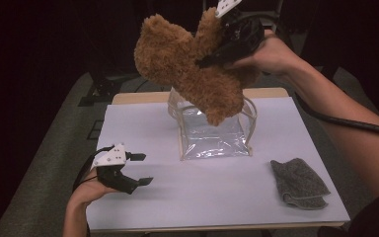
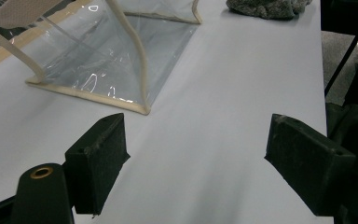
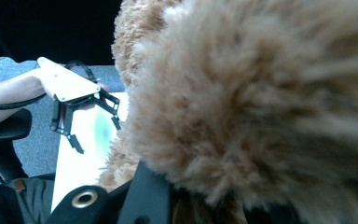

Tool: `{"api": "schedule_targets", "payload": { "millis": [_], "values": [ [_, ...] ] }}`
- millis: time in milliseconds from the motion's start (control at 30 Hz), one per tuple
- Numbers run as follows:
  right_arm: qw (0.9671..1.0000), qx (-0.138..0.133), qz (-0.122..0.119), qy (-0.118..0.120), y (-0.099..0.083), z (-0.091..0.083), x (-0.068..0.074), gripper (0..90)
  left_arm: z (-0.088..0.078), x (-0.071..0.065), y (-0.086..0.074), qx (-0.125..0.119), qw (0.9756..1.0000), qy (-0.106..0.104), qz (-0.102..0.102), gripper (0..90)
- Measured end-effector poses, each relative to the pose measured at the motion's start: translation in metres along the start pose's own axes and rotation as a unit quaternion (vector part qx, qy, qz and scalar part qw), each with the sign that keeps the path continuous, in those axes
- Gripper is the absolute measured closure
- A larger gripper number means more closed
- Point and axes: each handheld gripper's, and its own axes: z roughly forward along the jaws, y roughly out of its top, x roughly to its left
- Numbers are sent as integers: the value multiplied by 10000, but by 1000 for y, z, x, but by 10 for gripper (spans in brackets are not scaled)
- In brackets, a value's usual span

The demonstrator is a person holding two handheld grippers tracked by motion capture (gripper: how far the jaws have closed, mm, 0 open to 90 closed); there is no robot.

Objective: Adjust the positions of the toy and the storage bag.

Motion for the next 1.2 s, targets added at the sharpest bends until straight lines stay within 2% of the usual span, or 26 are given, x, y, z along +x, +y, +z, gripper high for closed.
{"api": "schedule_targets", "payload": {
  "millis": [333,500,667,867,1000,1167,1200],
  "values": [
    [9999,41,102,-67,8,19,-36,766,0,1,-3,14,10000,-2,-67,192],
    [9999,-2,94,-53,15,20,-42,765,0,2,-5,10,9999,2,-139,192],
    [9999,94,1,-67,22,27,-47,765,-1,2,-5,13,9999,13,-109,192],
    [9998,124,133,6,13,44,-61,765,0,2,-4,41,10000,1,-85,192],
    [9995,84,307,51,5,57,-72,765,0,1,-4,42,10000,-8,-70,192],
    [9993,161,323,81,-2,72,-83,764,-1,2,-5,48,9999,4,-95,192],
    [9990,183,393,80,-5,75,-85,764,0,2,-5,67,9999,3,-89,192]
  ]
}}
